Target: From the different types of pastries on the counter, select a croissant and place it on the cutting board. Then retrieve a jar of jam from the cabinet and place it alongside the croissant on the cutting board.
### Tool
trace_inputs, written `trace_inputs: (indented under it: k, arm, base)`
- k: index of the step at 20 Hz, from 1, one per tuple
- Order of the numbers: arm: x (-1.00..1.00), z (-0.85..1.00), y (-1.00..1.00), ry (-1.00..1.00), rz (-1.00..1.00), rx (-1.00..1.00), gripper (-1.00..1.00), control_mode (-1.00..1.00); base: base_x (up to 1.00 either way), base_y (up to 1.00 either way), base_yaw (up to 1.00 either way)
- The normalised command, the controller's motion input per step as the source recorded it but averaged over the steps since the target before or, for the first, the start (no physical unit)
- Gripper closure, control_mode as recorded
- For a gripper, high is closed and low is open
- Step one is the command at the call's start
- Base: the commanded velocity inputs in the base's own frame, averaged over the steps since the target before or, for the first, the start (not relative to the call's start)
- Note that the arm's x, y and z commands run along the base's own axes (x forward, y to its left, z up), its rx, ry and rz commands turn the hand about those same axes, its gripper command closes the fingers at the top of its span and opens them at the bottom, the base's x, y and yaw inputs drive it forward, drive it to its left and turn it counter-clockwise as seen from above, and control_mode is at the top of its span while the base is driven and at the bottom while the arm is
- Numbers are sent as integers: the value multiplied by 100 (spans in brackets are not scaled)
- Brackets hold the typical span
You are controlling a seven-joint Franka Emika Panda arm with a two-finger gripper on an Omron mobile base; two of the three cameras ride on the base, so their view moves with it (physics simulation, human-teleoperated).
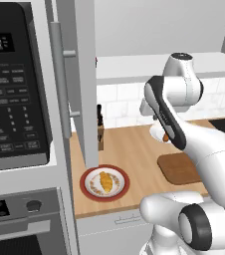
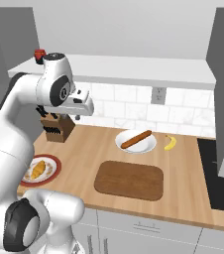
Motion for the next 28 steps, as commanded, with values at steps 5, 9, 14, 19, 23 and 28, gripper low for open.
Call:
trace_inputs:
  k: [5,9,14,19,23,28]
  arm:
    - [-2,-12,0,0,0,0,-100,-100]
    - [-21,-27,3,0,0,0,-100,-100]
    - [-46,-34,19,-7,4,-1,-100,-100]
    - [-38,-29,57,-11,6,-11,-100,-100]
    - [-21,-21,77,-11,5,-7,-100,-100]
    - [-12,0,41,-8,0,15,-100,-100]
  base:
    - [0,0,0]
    - [0,0,0]
    - [0,0,0]
    - [0,0,0]
    - [0,0,0]
    - [0,0,0]
